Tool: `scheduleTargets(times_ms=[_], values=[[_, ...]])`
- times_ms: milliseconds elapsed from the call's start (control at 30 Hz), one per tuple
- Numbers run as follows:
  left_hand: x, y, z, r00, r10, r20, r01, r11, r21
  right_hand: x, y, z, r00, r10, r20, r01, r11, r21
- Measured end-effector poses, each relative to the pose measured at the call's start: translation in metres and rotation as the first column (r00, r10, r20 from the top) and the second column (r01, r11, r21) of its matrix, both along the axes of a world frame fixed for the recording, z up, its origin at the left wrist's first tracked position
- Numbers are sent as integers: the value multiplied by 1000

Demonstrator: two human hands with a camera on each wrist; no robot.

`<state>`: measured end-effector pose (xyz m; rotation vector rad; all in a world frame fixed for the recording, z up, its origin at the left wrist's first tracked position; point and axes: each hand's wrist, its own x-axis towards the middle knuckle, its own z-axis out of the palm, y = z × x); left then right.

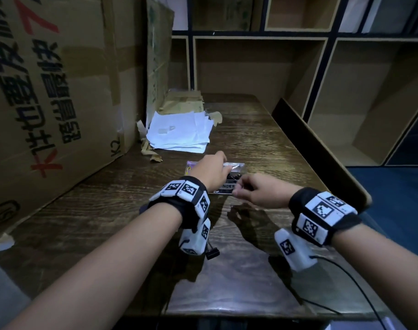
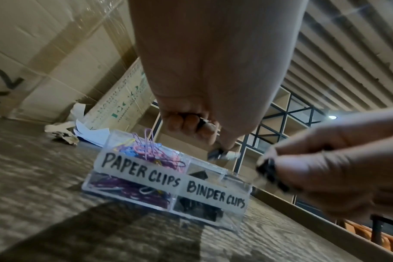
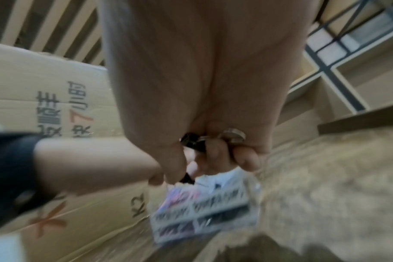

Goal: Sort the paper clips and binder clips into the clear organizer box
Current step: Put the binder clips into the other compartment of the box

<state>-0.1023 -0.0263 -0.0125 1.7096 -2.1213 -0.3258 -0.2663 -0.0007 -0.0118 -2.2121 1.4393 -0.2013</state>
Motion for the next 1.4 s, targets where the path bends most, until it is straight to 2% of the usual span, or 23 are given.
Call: scheduleTargets(times_ms=[100, 200, 333, 433, 533, 633, 667, 733, 800, 867, 900, 967, 1067, 1133, 1300, 1400], values=[[-10, -8, -3, 996, 52, -67, -53, 998, -21, -8, -19, 7, 994, -89, 59, 97, 986, -138], [-17, -14, -3, 991, 56, -119, -54, 998, 26, -2, -39, 3, 980, -154, 124, 175, 968, -180], [-20, -20, -4, 1000, 17, -26, -14, 994, 105, 7, -60, -4, 973, -191, 126, 213, 958, -191], [-18, -21, -3, 999, -17, -37, 21, 994, 105, 11, -70, -9, 956, -212, 202, 252, 948, -196], [-13, -14, 2, 998, -31, 60, 32, 999, -3, 16, -77, -12, 916, -228, 329, 278, 954, -111], [-6, 1, 14, 979, -37, 200, 61, 991, -115, 21, -81, -15, 925, -206, 318, 242, 967, -76], [-3, 6, 19, 972, -59, 226, 80, 993, -82, 23, -82, -17, 938, -191, 288, 223, 971, -83], [4, 18, 27, 945, -164, 285, 130, 983, 133, 25, -81, -19, 957, -174, 232, 202, 974, -100], [12, 30, 29, 901, -316, 299, 176, 893, 414, 26, -79, -18, 968, -150, 202, 183, 971, -156], [19, 43, 24, 865, -415, 280, 178, 777, 604, 27, -75, -17, 969, -113, 219, 160, 965, -210], [24, 48, 19, 863, -435, 258, 175, 735, 655, 28, -72, -16, 969, -99, 226, 151, 963, -225], [31, 58, 7, 863, -453, 225, 197, 711, 675, 28, -64, -15, 981, -87, 173, 130, 958, -255], [37, 68, -10, 869, -445, 216, 259, 781, 568, 29, -50, -16, 999, -35, -38, 23, 963, -267], [38, 74, -18, 888, -412, 203, 270, 826, 496, 30, -39, -18, 993, -3, -118, -31, 959, -282], [40, 82, -22, 890, -322, 323, 164, 886, 433, 25, -24, -20, 996, 15, -94, -44, 946, -320], [43, 80, -24, 901, -303, 310, 150, 889, 434, 23, -14, -18, 1000, 14, 10, -9, 930, -366]])
